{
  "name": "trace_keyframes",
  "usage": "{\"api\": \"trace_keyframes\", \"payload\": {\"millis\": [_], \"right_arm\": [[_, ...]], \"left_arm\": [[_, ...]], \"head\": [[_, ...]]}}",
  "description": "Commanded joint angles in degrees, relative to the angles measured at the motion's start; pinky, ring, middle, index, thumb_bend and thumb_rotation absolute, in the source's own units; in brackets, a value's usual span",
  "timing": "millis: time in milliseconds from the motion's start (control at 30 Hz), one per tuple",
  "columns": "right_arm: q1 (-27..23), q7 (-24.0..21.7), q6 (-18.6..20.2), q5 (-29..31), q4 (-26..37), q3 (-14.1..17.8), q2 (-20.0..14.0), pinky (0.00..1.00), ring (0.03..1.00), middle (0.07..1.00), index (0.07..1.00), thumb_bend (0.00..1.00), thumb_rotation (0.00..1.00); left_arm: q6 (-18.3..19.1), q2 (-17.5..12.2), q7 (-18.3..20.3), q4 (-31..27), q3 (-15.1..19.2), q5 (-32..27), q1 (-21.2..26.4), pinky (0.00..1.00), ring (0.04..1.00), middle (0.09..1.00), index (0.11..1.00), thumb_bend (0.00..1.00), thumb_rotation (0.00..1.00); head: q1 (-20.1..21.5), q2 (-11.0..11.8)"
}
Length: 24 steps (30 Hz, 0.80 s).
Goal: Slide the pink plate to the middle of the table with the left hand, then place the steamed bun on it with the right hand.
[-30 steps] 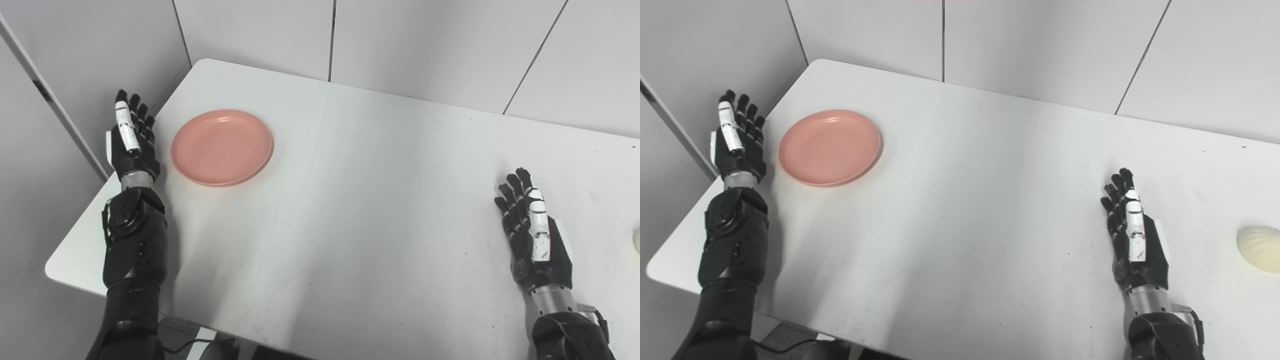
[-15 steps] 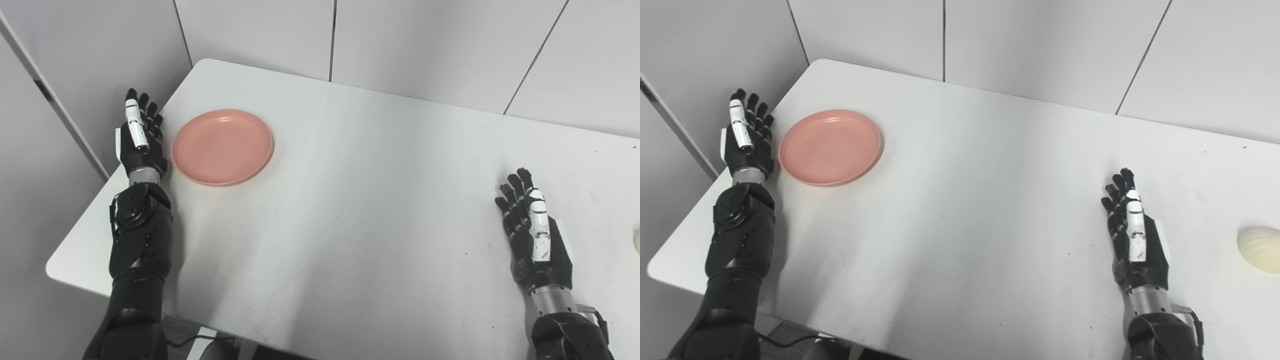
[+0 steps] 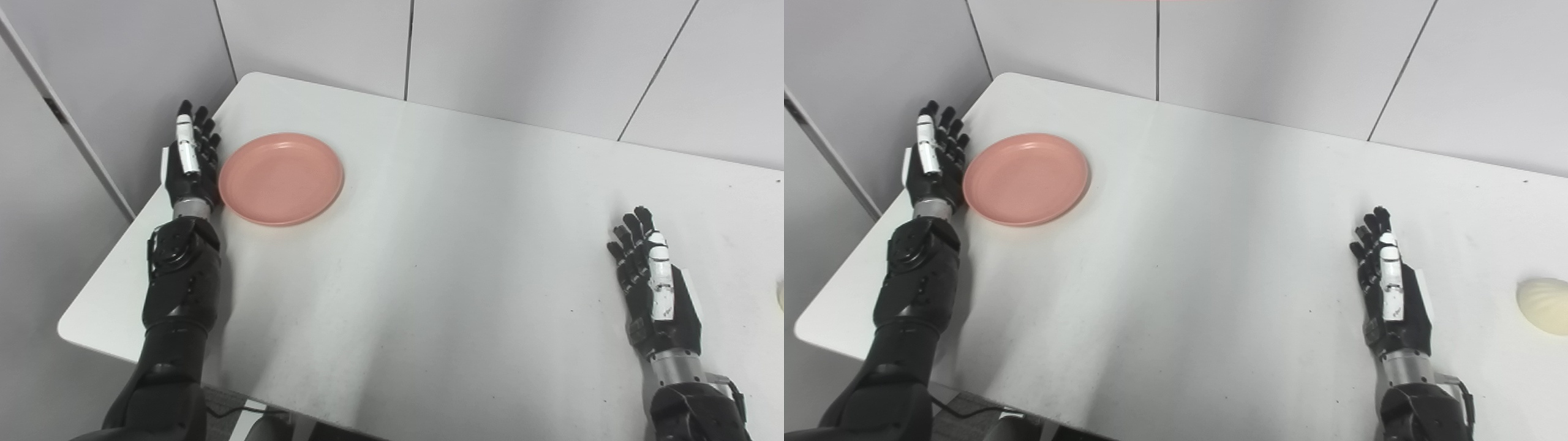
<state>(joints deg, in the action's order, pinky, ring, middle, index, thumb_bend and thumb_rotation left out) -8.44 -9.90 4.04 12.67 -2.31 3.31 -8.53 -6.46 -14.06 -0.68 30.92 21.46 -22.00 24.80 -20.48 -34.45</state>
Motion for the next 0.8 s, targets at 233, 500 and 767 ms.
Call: {"api": "trace_keyframes", "payload": {"millis": [233,500,767], "right_arm": [[0.87,0.78,2.22,-0.43,-0.17,0.26,0.06,1.00,1.000,1.000,1.000,0.08,1.00],[1.07,0.86,1.70,-1.61,0.02,-0.23,0.18,1.00,1.000,1.000,1.000,0.09,1.00],[1.17,1.35,2.32,-2.26,0.02,-0.99,0.39,1.00,1.000,1.000,1.000,0.11,1.00]], "left_arm": [[3.89,2.91,0.83,0.22,-3.55,1.01,-0.73,0.99,0.976,0.968,0.974,0.38,1.00],[4.89,3.33,2.60,-0.72,-5.61,1.24,-1.14,0.99,0.975,0.974,0.980,0.38,1.00],[6.14,4.53,4.20,-2.81,-8.76,2.77,-1.90,0.96,0.966,0.968,0.974,0.39,1.00]], "head": [[0.63,-0.33],[2.28,-0.67],[4.41,-1.02]]}}
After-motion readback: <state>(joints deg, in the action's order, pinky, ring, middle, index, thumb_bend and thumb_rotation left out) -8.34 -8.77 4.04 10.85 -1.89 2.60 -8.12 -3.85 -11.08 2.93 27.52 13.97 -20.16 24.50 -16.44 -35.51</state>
